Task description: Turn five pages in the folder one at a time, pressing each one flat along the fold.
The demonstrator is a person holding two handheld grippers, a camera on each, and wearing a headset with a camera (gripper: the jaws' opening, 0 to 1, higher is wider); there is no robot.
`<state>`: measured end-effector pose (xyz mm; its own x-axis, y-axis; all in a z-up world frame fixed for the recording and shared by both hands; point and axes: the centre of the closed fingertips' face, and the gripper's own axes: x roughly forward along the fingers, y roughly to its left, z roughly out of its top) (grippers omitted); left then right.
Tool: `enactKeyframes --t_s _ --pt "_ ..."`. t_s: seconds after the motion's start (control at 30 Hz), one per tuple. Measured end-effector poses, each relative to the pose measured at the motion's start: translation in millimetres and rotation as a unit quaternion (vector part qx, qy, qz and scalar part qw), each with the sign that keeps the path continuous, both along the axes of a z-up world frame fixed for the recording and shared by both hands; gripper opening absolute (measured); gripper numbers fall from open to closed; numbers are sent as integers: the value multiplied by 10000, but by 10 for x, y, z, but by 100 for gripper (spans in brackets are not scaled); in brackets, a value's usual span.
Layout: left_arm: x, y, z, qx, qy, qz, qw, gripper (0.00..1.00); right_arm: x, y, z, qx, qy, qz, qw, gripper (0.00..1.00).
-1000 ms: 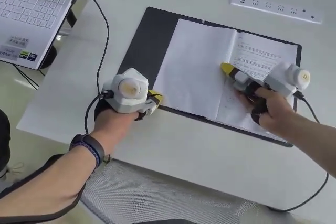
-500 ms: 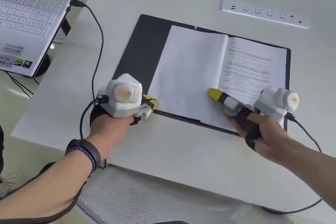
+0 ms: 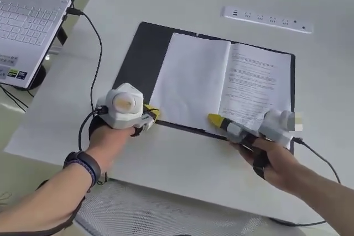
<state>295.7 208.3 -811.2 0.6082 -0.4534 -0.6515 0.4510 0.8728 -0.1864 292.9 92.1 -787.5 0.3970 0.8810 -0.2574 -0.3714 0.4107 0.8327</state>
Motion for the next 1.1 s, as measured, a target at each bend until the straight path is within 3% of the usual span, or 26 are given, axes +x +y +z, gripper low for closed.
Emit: enactKeyframes --t_s 0.43,0.63,0.87,1.0,1.1 --pt "-3 7 -8 -22 9 21 10000 0 -92 -114 -136 -199 125 128 9996 0" --pt "18 22 -37 29 90 -29 10000 0 -99 -147 -166 -293 155 151 9993 0" --pt "-25 4 -61 16 235 -58 9997 3 -87 -187 -87 -292 66 69 9995 0" --pt "-60 -36 3 -121 232 20 9997 7 -71 -228 4 -300 -78 1 9995 1" --pt "-100 -93 80 -172 176 -12 9997 10 -55 -284 35 -389 -195 -43 9990 6"
